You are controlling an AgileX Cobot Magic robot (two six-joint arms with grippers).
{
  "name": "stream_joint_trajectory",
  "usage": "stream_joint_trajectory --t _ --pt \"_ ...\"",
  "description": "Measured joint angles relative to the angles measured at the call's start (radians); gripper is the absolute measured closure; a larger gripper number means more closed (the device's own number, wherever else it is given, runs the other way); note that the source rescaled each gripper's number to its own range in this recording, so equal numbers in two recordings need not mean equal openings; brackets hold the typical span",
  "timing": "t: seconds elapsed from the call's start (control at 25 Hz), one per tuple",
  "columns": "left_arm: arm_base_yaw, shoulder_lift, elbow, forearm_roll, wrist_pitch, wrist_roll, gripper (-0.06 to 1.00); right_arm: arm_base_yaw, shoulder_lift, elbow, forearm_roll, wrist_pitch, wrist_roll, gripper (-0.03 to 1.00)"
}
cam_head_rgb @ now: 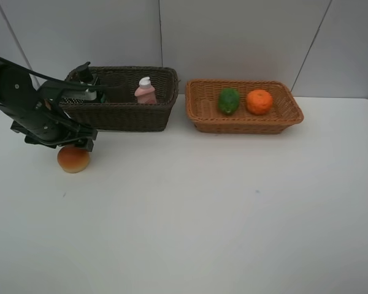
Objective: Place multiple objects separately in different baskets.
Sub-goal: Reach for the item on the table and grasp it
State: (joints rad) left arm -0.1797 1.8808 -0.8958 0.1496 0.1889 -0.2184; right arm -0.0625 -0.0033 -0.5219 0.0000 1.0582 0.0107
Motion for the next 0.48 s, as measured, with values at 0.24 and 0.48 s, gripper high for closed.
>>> stream_joint_trajectory --t 0.24,0.48 --pt "0.0 0.04 -0.001 -0.021 -0.004 0.0 -0.05 0.0 0.0 0.0 0.0 0.0 0.0 0.25" --pt "0.0 0.075 -0.001 -0.022 -0.009 0.0 -0.05 0.0 0.0 0.0 0.0 0.0 0.0 0.25"
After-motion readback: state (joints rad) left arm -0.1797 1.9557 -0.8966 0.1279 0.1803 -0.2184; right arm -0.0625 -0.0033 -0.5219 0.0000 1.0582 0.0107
